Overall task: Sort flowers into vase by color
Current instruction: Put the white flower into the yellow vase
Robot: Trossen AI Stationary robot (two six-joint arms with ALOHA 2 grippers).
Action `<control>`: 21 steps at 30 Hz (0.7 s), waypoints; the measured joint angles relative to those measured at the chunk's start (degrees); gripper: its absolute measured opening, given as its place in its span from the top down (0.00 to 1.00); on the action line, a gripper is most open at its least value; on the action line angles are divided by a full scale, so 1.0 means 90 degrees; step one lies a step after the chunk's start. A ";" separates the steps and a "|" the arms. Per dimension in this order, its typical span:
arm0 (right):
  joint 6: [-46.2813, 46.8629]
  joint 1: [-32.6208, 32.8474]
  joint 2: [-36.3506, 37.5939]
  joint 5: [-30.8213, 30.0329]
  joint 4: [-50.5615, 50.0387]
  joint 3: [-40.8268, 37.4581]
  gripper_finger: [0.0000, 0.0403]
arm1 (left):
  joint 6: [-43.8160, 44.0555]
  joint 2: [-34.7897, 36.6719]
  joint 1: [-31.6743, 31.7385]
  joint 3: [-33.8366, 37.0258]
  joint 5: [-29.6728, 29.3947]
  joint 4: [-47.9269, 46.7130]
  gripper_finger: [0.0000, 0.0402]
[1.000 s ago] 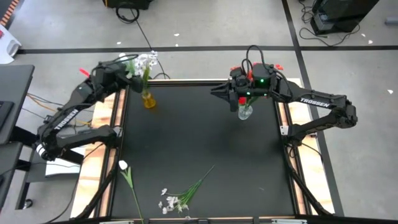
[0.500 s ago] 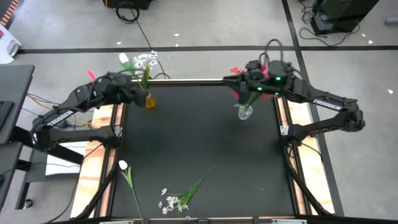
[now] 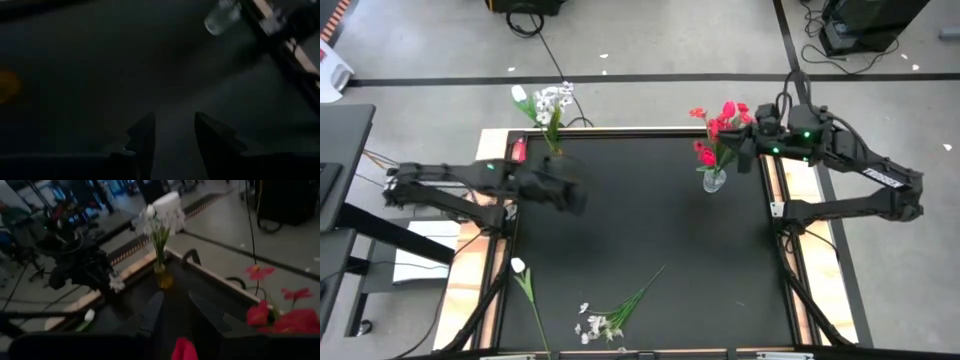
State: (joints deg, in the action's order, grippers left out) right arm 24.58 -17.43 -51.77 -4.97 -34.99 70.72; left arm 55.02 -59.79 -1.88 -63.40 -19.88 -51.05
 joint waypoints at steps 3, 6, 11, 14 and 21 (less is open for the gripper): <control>-0.0262 0.0332 -0.0047 0.0209 -0.0260 0.0000 0.77 | 0.0095 -0.0570 -0.0439 0.0000 0.0000 0.0533 0.65; -0.0667 0.0831 -0.0234 0.0368 -0.0779 0.0000 0.77 | 0.0183 -0.1051 -0.0772 0.0002 -0.0029 0.1155 0.65; -0.0754 0.1784 -0.0784 0.0023 -0.1235 -0.0007 0.81 | 0.0901 -0.1565 -0.1257 0.0005 -0.0533 0.2292 0.65; -0.0873 0.2339 -0.1122 -0.0197 -0.1224 -0.0007 0.81 | 0.1054 -0.1758 -0.1605 0.0005 -0.0904 0.3127 0.65; -0.1254 0.3277 -0.1751 -0.0870 -0.1162 -0.0069 0.81 | 0.1215 -0.2103 -0.2604 0.0004 -0.2113 0.4581 0.65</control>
State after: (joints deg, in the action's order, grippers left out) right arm 13.30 12.06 -67.53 -12.80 -45.45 70.10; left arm 65.96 -78.72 -25.31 -63.36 -38.90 -9.82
